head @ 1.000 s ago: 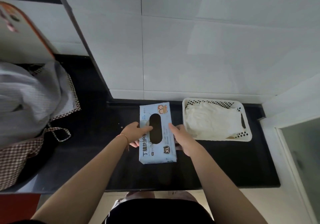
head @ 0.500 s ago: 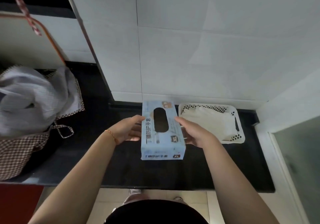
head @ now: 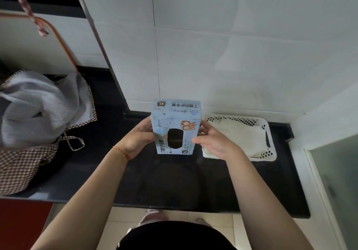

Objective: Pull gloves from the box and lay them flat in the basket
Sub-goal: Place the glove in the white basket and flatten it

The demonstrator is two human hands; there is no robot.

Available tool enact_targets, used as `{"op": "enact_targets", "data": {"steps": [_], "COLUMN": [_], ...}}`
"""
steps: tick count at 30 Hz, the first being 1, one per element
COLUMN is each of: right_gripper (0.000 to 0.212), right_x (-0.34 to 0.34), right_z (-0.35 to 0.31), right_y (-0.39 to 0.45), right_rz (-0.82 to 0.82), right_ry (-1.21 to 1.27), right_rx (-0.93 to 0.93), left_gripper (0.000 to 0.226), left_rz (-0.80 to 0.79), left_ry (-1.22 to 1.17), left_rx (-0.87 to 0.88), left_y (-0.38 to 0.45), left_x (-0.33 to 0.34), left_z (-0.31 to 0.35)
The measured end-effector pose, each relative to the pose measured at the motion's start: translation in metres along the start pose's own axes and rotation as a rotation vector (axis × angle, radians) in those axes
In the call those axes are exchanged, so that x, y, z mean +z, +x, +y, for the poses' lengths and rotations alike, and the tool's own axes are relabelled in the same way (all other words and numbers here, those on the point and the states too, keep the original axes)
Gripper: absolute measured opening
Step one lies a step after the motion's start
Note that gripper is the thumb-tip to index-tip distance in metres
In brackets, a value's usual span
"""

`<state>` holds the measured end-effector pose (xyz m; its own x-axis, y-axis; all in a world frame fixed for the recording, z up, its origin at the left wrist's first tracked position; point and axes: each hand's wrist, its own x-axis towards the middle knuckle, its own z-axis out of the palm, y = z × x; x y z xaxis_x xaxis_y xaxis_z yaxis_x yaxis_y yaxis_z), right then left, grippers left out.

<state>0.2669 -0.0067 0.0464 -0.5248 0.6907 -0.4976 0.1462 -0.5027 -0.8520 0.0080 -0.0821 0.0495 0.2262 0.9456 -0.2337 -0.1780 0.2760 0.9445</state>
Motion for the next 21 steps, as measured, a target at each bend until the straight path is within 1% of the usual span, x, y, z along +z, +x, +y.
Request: {"op": "enact_targets", "data": {"steps": [2, 3, 5, 8, 10, 11, 13, 15, 16, 18, 21], "right_gripper": [0.055, 0.053, 0.049, 0.041, 0.038, 0.039, 0.044, 0.047, 0.047, 0.045, 0.039], "right_x": [0.004, 0.007, 0.017, 0.037, 0.048, 0.055, 0.063, 0.074, 0.079, 0.088, 0.097], "right_z": [0.002, 0.003, 0.009, 0.024, 0.036, 0.042, 0.048, 0.05, 0.051, 0.052, 0.054], "right_y": [0.003, 0.005, 0.01, 0.016, 0.019, 0.023, 0.028, 0.035, 0.038, 0.043, 0.052], "right_rz": [0.035, 0.052, 0.056, 0.013, 0.015, 0.031, 0.078, 0.111, 0.126, 0.158, 0.194], "right_ry": [0.012, 0.018, 0.044, 0.158, 0.281, 0.343, 0.474, 0.646, 0.747, 0.865, 0.86], "right_rx": [0.047, 0.083, 0.18, 0.352, 0.43, 0.452, 0.469, 0.475, 0.475, 0.462, 0.466], "left_gripper": [0.064, 0.058, 0.044, 0.026, 0.015, 0.016, 0.022, 0.036, 0.038, 0.036, 0.023], "left_rz": [0.037, 0.097, 0.332, 0.714, 0.86, 0.895, 0.855, 0.752, 0.701, 0.644, 0.625], "left_ry": [-0.001, -0.008, 0.011, 0.134, 0.162, 0.157, 0.066, -0.066, -0.113, -0.181, -0.226], "left_rx": [-0.026, -0.055, -0.163, -0.306, -0.402, -0.467, -0.599, -0.708, -0.74, -0.758, -0.704], "left_y": [0.004, 0.006, 0.011, 0.012, 0.008, 0.004, -0.001, -0.005, -0.005, -0.003, 0.005], "left_x": [-0.004, -0.006, -0.013, -0.024, -0.032, -0.036, -0.039, -0.042, -0.042, -0.043, -0.042], "left_z": [-0.002, -0.003, -0.008, -0.017, -0.027, -0.031, -0.042, -0.047, -0.048, -0.051, -0.046]}}
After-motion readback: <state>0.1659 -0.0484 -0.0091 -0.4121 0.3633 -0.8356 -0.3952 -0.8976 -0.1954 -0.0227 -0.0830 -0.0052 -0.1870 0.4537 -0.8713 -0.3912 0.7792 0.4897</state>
